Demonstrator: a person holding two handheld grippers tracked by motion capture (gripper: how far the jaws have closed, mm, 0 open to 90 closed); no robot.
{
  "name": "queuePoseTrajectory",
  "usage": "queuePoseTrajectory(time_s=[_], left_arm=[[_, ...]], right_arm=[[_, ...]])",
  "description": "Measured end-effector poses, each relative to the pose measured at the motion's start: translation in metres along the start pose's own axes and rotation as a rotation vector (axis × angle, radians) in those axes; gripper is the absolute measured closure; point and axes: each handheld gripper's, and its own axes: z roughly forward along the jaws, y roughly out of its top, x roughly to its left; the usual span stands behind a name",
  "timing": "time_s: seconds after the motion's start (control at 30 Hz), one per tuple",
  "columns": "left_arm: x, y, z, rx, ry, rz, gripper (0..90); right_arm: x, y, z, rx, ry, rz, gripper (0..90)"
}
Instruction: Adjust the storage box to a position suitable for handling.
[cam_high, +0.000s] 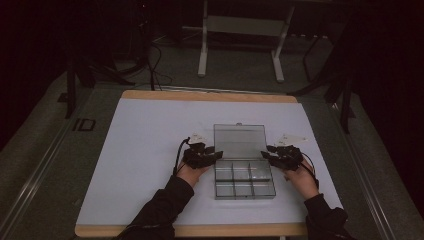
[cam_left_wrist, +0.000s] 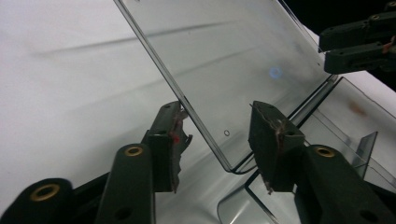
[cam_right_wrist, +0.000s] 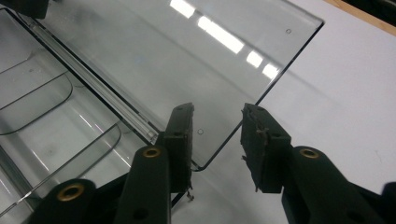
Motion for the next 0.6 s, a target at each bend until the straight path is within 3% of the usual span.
queuePoseTrajectory(time_s=[0.1, 0.33, 0.43, 0.47, 0.5, 0.6], left_arm=[[0.000, 0.000, 0.000, 0.009, 0.015, 0.012, 52.9], [-0.005, 0.003, -0.003, 0.004, 0.006, 0.046, 45.9], [-0.006, 0.004, -0.007, -0.005, -0.020, 0.051, 33.9], [-0.006, 0.005, -0.008, 0.000, -0.048, 0.063, 26.5], [-0.007, 0.005, -0.009, 0.009, -0.045, 0.072, 16.1], [-0.008, 0.005, -0.011, 0.030, -0.048, 0.102, 12.9]], right_arm=[[-0.001, 0.000, 0.000, 0.000, 0.001, 0.005, 62.7], [-0.004, 0.000, -0.001, 0.009, 0.025, 0.023, 58.1], [-0.006, 0.001, -0.004, 0.006, 0.038, 0.033, 56.6], [-0.006, 0.002, -0.005, 0.008, 0.041, 0.032, 55.9], [-0.007, 0.002, -0.007, 0.014, 0.044, 0.034, 54.8], [-0.008, 0.003, -0.009, 0.015, 0.051, 0.034, 53.8]])
